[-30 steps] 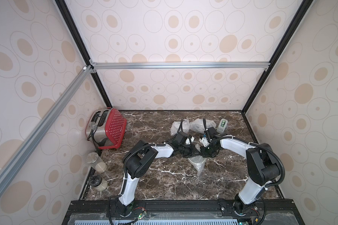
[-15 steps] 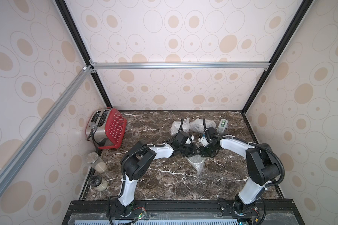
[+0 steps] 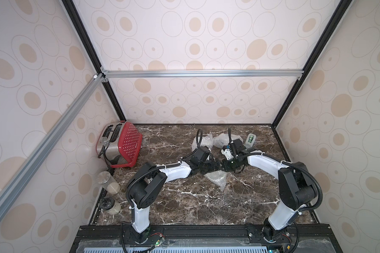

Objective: Wrap bowls in bubble wrap
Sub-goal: Wrap the bowl in bubble wrap.

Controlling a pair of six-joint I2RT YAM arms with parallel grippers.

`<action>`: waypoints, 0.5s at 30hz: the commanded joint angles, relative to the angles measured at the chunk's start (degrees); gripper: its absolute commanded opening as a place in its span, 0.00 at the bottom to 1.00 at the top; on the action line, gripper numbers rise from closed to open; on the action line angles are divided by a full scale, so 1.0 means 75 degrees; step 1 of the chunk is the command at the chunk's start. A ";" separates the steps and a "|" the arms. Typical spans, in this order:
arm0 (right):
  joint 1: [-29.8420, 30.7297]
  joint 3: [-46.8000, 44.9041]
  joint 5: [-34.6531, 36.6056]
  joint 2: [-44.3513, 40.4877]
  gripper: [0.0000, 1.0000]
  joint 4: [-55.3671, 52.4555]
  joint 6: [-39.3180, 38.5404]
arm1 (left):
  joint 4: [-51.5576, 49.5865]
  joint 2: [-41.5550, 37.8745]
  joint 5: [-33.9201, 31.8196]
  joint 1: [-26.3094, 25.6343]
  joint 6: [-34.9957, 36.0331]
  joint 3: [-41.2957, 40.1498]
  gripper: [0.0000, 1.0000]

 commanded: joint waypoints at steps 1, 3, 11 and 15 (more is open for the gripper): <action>0.0234 -0.0557 -0.0727 0.0537 0.16 -0.0740 -0.0224 | 0.0299 0.0542 -0.0206 -0.0006 0.0281 0.0279 0.76; 0.0234 -0.0578 -0.0777 0.0568 0.16 -0.0726 -0.0228 | 0.0428 0.0598 -0.0164 -0.0017 0.0219 0.0416 0.65; 0.0149 -0.0570 -0.0740 0.0719 0.16 -0.0733 -0.0197 | 0.0428 0.0385 -0.0164 -0.0013 0.0219 0.0428 0.65; 0.0083 -0.0580 -0.0746 0.0804 0.16 -0.0724 -0.0195 | 0.0651 -0.0039 -0.0215 -0.0006 0.0031 0.0330 0.68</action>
